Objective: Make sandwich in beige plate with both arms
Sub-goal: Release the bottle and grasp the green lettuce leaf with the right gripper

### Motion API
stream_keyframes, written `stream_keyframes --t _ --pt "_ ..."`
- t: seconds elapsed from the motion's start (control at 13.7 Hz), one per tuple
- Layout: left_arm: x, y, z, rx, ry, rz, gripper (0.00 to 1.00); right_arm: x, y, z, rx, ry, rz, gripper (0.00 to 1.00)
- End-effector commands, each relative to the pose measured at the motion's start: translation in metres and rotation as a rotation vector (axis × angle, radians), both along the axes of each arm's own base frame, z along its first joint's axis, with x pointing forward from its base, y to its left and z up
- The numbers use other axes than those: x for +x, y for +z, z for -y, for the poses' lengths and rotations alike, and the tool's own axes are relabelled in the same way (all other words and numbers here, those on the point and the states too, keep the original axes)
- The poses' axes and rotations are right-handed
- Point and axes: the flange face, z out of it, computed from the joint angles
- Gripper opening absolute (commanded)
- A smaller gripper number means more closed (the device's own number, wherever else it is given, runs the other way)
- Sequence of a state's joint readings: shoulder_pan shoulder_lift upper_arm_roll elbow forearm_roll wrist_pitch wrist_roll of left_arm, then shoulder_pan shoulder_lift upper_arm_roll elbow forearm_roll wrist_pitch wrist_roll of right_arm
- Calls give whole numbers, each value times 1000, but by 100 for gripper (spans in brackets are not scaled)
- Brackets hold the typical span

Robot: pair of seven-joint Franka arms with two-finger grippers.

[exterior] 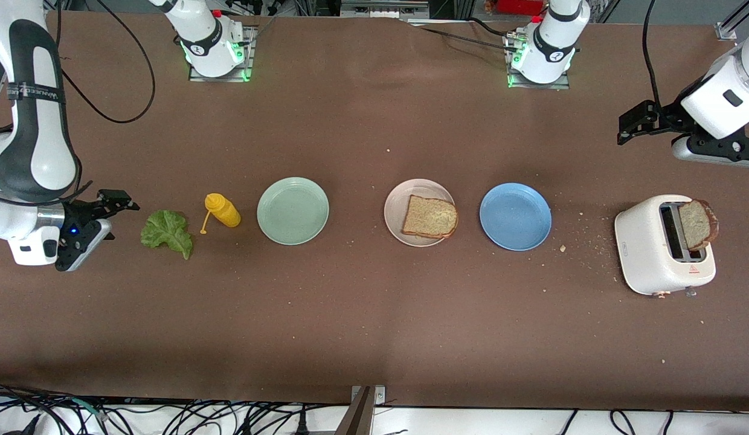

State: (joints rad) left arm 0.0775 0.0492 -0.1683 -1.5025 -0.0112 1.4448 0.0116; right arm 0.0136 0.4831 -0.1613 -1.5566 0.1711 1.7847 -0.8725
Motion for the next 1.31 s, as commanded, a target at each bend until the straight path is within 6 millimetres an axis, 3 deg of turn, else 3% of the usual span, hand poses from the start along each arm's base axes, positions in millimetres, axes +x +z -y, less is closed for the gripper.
stream_keyframes --t 0.0,0.22,0.44,0.73,1.24 --pt "0 2 1 -19 7 7 100 -15 -8 -10 -132 -227 19 100" --pt "0 2 1 -20 7 7 100 -30 -37 -26 -269 -473 121 100" --pt "0 2 1 -19 7 7 100 -50 -63 -44 -330 -628 103 100" --pt "0 2 2 -21 7 7 100 -64 -106 -50 -297 -640 161 100" --pt "0 2 2 -21 7 7 100 -64 -146 -48 -287 -637 165 100"
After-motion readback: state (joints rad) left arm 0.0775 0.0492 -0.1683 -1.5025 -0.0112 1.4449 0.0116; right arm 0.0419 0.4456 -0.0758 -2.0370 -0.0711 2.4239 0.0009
